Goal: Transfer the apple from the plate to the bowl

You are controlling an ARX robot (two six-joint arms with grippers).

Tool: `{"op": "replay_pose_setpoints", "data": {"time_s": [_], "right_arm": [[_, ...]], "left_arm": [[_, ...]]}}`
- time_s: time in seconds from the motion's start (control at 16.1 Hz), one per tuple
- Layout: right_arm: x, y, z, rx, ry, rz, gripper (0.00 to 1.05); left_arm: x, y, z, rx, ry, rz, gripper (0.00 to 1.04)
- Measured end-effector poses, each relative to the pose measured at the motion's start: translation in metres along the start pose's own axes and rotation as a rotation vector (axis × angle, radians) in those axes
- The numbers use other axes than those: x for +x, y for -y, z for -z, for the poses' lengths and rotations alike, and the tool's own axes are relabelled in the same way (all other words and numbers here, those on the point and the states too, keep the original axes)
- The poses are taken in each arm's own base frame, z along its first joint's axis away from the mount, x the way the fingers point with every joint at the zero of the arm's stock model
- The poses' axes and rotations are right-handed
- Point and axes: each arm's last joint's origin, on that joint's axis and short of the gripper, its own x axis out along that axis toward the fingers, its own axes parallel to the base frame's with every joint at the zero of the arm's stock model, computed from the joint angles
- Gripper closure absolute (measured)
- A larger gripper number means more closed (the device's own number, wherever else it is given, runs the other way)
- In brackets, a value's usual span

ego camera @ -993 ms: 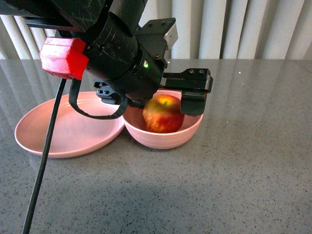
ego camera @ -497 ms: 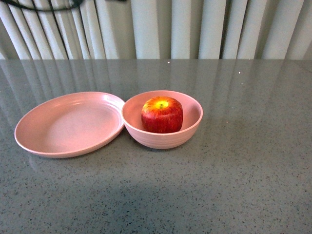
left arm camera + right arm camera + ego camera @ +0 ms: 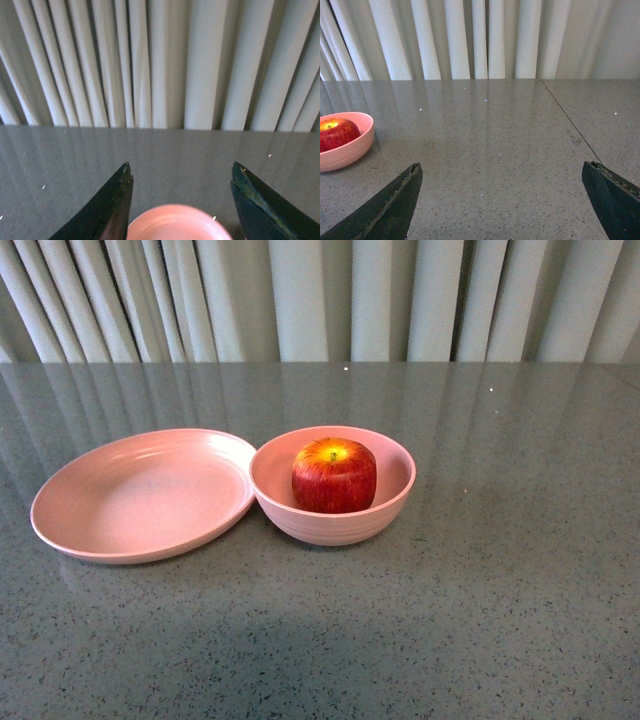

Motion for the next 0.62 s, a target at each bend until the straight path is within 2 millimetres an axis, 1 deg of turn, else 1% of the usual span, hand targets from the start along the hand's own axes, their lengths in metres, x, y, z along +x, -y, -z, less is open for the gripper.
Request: {"op": "replay_pose_setpoints", "data": {"time_s": [0.06, 0.12, 0.25, 0.31, 0.43, 0.62], "right_arm": [[0.000, 0.000, 0.000, 0.000, 0.000, 0.000, 0.07], [0.000, 0.000, 0.000, 0.000, 0.000, 0.000, 0.07], [0.000, 0.000, 0.000, 0.000, 0.000, 0.000, 0.07], [0.000, 0.000, 0.000, 0.000, 0.000, 0.000, 0.07], [0.000, 0.000, 0.000, 0.000, 0.000, 0.000, 0.07], [0.000, 0.000, 0.000, 0.000, 0.000, 0.000, 0.07]], "left_arm": [[-0.009, -0.010, 0.023, 0.008, -0.027, -0.010, 0.57], [-0.018, -0.017, 0.037, 0.009, -0.033, -0.015, 0.68], [-0.038, -0.028, 0.057, 0.006, -0.013, -0.007, 0.93], [-0.045, -0.032, 0.066, 0.006, -0.015, -0.001, 1.04], [-0.059, -0.040, 0.087, 0.011, -0.042, -0.009, 1.04], [-0.075, -0.047, 0.101, 0.011, -0.029, 0.001, 1.04]]}}
